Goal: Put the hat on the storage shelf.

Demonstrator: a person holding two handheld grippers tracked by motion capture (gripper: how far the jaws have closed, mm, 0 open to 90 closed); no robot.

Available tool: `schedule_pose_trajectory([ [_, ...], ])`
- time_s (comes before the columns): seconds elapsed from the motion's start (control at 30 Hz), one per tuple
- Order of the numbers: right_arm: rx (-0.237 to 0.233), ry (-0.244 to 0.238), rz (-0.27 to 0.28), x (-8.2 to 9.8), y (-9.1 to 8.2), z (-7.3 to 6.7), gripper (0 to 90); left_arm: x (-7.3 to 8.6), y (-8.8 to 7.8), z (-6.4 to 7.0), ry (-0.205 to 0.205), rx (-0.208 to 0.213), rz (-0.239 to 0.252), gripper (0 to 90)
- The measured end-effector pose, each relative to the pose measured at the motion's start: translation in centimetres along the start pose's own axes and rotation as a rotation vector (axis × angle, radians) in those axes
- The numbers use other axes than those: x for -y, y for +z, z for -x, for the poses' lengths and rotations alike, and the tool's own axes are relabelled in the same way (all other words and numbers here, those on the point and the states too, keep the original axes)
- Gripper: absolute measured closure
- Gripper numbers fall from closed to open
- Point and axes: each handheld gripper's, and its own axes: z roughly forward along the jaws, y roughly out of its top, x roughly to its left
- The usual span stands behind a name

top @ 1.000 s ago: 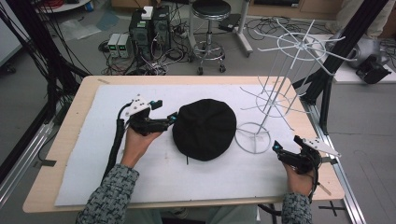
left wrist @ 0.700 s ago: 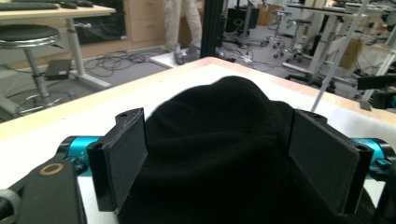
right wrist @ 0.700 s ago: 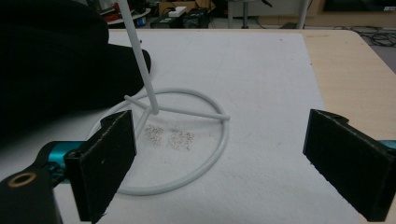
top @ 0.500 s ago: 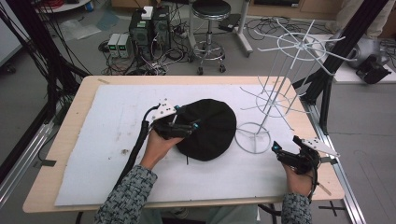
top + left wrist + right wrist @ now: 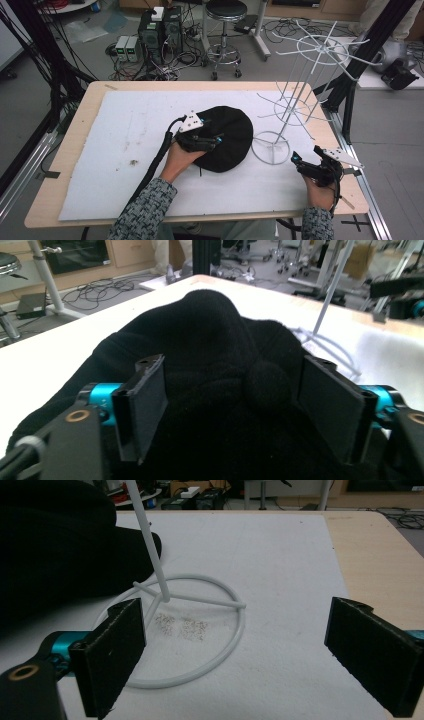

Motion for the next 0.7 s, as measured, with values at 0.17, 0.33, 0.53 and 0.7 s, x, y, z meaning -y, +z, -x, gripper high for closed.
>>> schedule_pose_trajectory([
  [0.17,-0.002,-0.004,-0.001,0.0,0.0,0.0,8.5,0.1,0.0,0.0,0.019,0.001,-0.026,50.2],
  [0.33,-0.001,-0.002,0.002,0.0,0.0,0.0,8.6,0.1,0.0,0.2,0.039,0.005,-0.037,63.0],
  [0.53,-0.001,0.002,0.004,0.1,0.0,0.2,8.6,-0.4,-0.5,0.4,0.049,-0.005,-0.002,67.1],
  [0.7,-0.002,0.001,0.004,0.1,-0.1,0.1,8.6,-0.9,-1.1,0.2,0.035,-0.012,0.046,67.7],
])
